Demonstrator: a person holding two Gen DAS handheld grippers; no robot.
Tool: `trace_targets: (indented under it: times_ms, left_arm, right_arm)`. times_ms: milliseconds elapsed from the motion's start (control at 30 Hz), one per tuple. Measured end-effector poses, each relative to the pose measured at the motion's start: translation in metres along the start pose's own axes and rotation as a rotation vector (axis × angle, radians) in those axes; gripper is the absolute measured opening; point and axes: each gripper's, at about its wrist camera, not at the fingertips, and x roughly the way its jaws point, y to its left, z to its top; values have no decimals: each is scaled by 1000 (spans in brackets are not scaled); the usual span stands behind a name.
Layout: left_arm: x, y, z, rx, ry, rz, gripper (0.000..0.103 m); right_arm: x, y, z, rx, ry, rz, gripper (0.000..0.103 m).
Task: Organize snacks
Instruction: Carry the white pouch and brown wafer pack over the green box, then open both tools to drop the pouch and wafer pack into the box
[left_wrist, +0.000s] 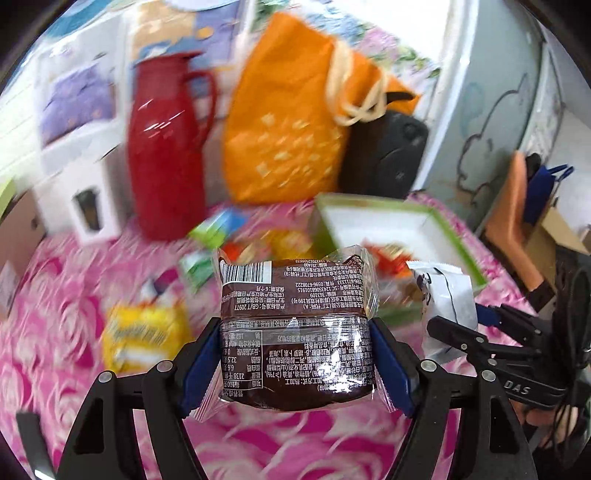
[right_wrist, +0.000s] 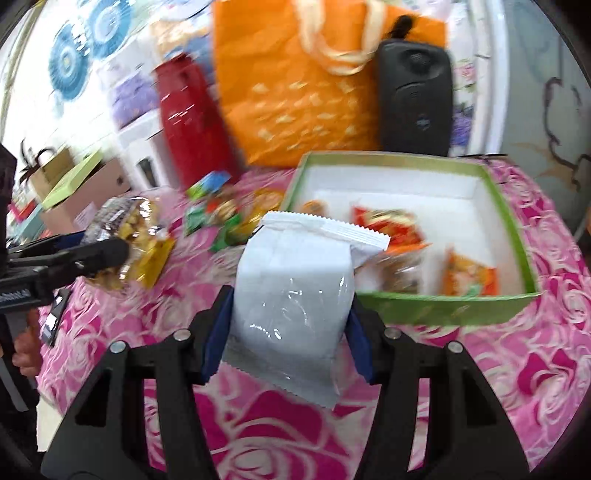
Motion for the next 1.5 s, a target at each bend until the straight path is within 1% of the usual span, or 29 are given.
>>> trace_targets:
  times_ms: [67, 167, 233, 367, 433, 533, 667, 733, 767, 800, 833, 867, 900, 967, 1033, 1100, 1333, 1500]
  left_arm:
    - [12, -15, 18, 16, -1, -25, 79]
    - [37, -31, 43, 27, 11, -49, 79]
    - [55, -43, 58, 33, 16, -54, 79]
    - [92, -68, 80, 60, 38, -63, 79]
    - [107, -75, 86, 64, 48, -59, 79]
    - [134, -83, 93, 71, 72, -43, 79]
    - [159, -86, 98, 60, 97, -43, 79]
    - [168, -84, 99, 48, 98, -45, 82]
    - [168, -83, 99, 39, 91, -39, 83]
    - [169, -82, 98, 29, 84, -17, 88]
    - [168, -80, 97, 21, 81, 22, 94]
    - [166, -79, 96, 24, 71, 42, 95]
    - [163, -78, 95, 37, 60, 51, 95]
    - [159, -76, 94, 51, 55, 66, 95]
    - [153, -76, 95, 59, 39, 83, 95]
    - [146, -75, 95, 59, 31, 81, 96]
    - [113, -74, 92, 66, -15, 70, 96]
    - [78, -69, 85, 57, -75, 65, 96]
  right_arm:
    - [-5, -22, 9, 26, -24, -54, 58]
    - [-5, -49, 18, 56, -33, -113, 58]
    - [0, -69, 23, 74, -31, -155, 58]
    - [14, -101, 30, 95, -9, -202, 58]
    - [23, -115, 34, 103, -2, -208, 58]
    - [36, -134, 38, 144, 6, -175, 58]
    - [52, -142, 46, 130, 25, -177, 58]
    - [61, -144, 50, 112, 34, -179, 59]
    - [64, -144, 51, 100, 38, -180, 59]
    - [67, -143, 51, 82, 40, -172, 67]
    - [68, -142, 51, 71, 39, -164, 75]
    - [67, -141, 50, 63, 36, -164, 94]
    - [65, -139, 49, 45, 25, -171, 102]
    - [60, -135, 48, 8, 5, -173, 102]
    - [57, -130, 47, -17, 6, -189, 102]
    - [56, -127, 47, -22, 14, -195, 102]
    - [33, -105, 48, -27, -18, -168, 102]
    - [14, -81, 48, -50, -50, -133, 102]
